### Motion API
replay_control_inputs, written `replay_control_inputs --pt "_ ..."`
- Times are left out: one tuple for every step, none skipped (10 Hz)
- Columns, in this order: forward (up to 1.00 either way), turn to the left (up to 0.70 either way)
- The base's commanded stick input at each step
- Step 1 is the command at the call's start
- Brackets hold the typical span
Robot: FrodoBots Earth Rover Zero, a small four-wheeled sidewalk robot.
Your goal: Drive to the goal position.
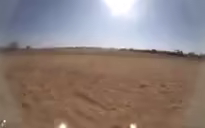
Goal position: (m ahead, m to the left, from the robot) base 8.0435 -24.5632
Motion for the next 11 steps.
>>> replay_control_inputs --pt "1.00 -0.27" --pt "1.00 -0.27" --pt "1.00 -0.27" --pt "1.00 -0.27" --pt "1.00 -0.27" --pt "1.00 -0.27" --pt "1.00 -0.27" --pt "1.00 -0.27" --pt "1.00 -0.27" --pt "1.00 -0.27" --pt "1.00 -0.27"
